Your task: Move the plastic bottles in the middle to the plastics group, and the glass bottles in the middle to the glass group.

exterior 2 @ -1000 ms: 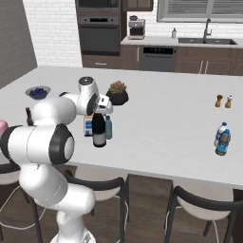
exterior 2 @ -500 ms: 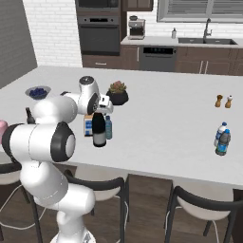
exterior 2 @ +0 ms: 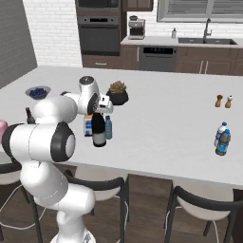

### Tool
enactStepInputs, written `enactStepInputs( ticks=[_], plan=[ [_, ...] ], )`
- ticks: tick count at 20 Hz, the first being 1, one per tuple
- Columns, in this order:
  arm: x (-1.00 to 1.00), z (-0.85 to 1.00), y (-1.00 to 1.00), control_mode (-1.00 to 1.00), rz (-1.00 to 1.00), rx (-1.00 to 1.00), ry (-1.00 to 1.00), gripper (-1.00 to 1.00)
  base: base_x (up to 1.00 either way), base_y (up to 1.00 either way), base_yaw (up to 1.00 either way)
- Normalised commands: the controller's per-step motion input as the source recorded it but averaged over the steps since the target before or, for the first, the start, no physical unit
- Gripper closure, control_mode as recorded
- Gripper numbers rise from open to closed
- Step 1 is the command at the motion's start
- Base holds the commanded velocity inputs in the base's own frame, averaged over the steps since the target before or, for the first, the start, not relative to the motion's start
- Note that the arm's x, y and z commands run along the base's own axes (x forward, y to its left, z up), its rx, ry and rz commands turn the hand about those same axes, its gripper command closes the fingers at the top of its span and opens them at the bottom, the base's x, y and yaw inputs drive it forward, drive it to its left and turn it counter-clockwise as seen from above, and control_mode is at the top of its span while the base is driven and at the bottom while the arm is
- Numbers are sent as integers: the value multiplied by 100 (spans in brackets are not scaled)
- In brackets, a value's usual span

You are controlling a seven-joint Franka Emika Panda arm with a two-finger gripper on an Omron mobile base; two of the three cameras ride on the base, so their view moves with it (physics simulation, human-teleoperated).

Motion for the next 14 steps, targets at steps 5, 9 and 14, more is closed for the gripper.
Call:
enactStepInputs(
  ticks=[5, 9, 14],
  plan=[
    [-35, 14, 0, -100, 0, 2, 1, 100, 0, 0, 0],
    [-79, 32, 25, -100, 1, 3, 0, 100, 0, 0, 0],
    [-59, 11, 97, -100, 8, 0, 0, 100, 0, 0, 0]
  ],
)
